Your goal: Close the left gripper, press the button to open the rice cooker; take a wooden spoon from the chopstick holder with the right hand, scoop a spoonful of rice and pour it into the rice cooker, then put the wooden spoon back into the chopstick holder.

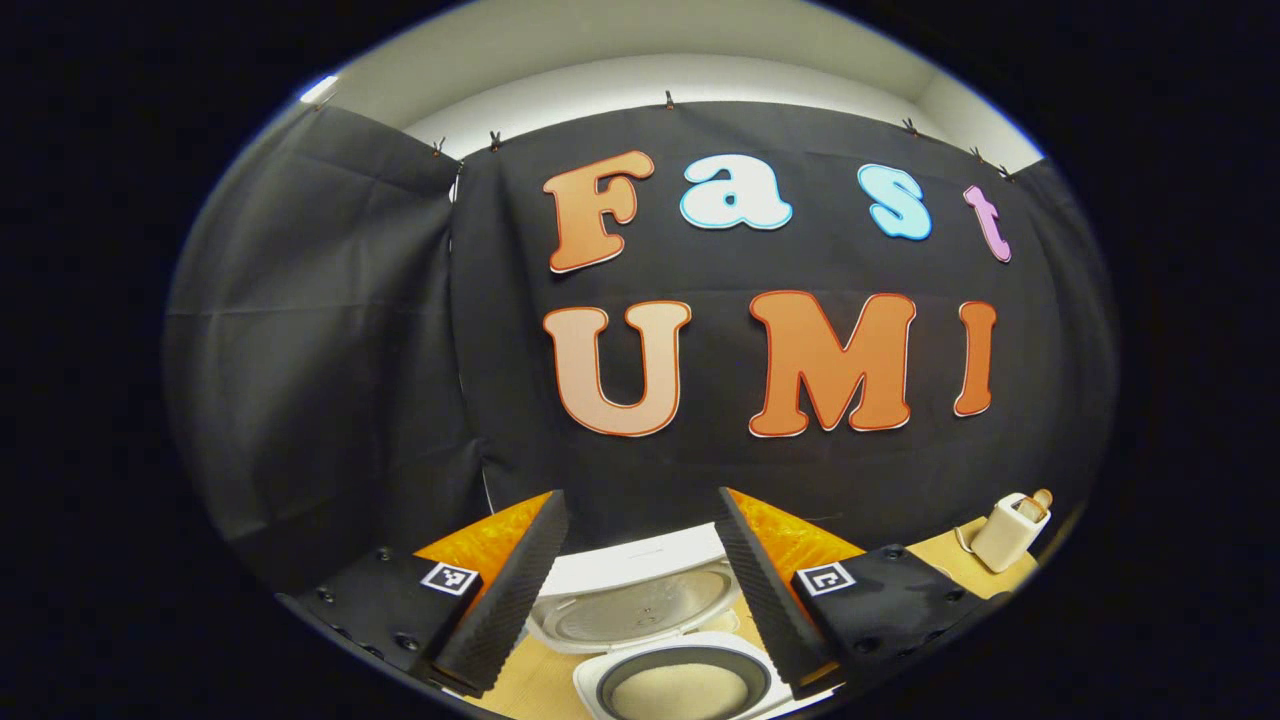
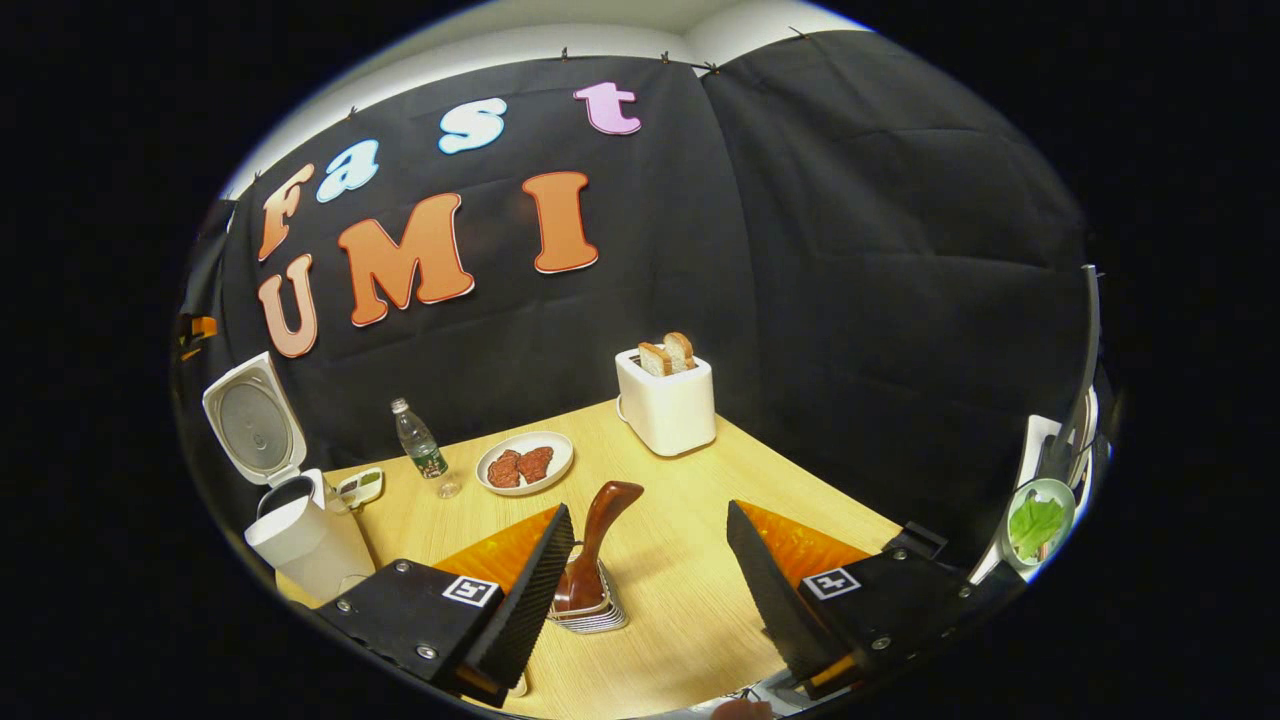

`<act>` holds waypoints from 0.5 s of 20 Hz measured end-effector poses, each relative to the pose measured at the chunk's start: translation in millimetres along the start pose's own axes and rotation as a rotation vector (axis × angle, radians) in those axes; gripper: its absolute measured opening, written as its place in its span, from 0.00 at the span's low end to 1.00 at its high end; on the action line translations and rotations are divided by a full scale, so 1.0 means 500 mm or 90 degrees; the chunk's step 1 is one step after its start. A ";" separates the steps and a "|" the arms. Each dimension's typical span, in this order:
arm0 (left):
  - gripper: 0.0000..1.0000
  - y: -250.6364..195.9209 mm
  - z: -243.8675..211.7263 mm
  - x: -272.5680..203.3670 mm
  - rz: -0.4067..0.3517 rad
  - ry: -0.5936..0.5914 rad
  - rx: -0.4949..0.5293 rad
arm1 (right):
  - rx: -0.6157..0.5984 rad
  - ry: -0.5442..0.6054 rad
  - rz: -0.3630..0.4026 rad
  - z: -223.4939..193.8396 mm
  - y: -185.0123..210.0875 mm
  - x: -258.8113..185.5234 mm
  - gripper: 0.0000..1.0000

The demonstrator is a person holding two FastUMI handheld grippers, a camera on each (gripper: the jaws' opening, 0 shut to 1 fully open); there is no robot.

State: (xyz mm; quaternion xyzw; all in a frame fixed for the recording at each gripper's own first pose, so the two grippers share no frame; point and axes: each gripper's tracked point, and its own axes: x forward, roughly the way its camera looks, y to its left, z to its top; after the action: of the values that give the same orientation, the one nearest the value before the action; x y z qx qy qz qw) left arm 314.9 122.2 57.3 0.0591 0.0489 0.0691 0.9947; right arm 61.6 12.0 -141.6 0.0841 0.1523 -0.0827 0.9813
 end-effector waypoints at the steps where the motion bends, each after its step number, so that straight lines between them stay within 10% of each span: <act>1: 1.00 -0.003 -0.013 0.023 0.000 0.014 -0.010 | 0.000 -0.002 -0.004 0.006 -0.004 0.000 0.95; 10: 1.00 0.040 -0.115 0.176 0.035 0.114 -0.049 | -0.005 -0.024 -0.025 0.053 -0.023 -0.003 0.95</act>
State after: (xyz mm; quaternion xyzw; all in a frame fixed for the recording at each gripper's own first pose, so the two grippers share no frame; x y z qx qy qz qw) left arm 393.0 160.9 -4.9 0.0154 0.1335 0.1031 0.9855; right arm 65.8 -3.8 -118.0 0.0760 0.1361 -0.1031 0.9824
